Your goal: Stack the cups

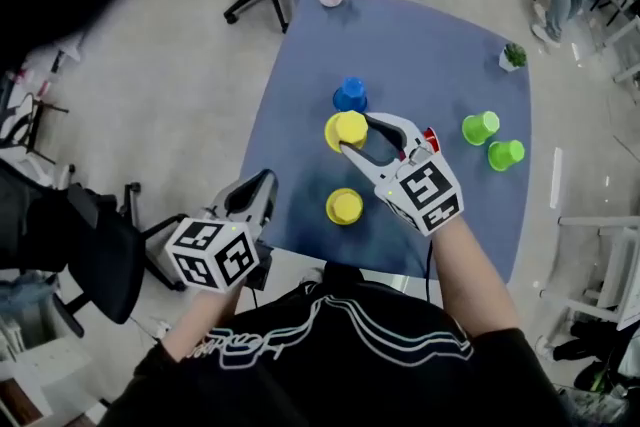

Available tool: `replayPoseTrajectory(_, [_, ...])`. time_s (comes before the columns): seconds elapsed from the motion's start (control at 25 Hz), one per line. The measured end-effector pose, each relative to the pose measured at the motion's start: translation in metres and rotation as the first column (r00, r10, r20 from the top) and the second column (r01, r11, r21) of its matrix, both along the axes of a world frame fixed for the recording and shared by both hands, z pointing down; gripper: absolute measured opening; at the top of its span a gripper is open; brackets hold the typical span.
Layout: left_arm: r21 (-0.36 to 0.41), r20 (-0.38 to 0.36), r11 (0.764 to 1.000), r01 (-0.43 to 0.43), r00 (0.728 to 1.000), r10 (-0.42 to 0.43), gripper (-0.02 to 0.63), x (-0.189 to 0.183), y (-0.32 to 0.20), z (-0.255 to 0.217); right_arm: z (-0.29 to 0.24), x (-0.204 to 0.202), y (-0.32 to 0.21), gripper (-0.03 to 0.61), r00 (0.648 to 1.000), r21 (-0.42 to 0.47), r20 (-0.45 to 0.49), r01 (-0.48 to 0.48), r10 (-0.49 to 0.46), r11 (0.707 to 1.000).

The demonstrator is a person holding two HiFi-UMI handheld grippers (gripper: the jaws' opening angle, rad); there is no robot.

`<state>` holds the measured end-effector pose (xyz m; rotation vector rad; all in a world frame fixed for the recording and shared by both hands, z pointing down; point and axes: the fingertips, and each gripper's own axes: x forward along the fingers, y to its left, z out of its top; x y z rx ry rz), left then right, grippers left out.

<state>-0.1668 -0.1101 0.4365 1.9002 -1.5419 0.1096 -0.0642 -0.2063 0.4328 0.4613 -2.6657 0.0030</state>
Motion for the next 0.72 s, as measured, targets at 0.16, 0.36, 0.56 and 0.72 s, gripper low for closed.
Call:
replayPoseTrajectory(0.16, [0.016, 0.001, 0.998, -0.06, 0.998, 0.06, 0.031, 0.017, -0.002, -0.005, -0.009, 0.028, 0.008, 0.236, 0.998, 0.019, 0.001, -0.062, 0.062, 0.998])
replayPoseTrajectory(0.36, [0.029, -0.006, 0.991, -0.128, 0.992, 0.128, 0.031, 0.04, 0.003, -0.007, -0.013, 0.063, 0.025, 0.236, 0.991, 0.026, -0.009, -0.136, 0.136, 0.99])
replayPoseTrajectory(0.56, [0.042, -0.013, 0.982, -0.186, 0.982, 0.187, 0.031, 0.059, 0.009, -0.01, -0.008, 0.09, 0.049, 0.236, 0.98, 0.007, -0.017, -0.198, 0.198, 0.98])
replayPoseTrajectory(0.72, [0.045, -0.011, 0.975, -0.22, 0.975, 0.22, 0.031, 0.067, 0.016, -0.009, -0.001, 0.102, 0.067, 0.236, 0.973, -0.008, -0.023, -0.23, 0.23, 0.973])
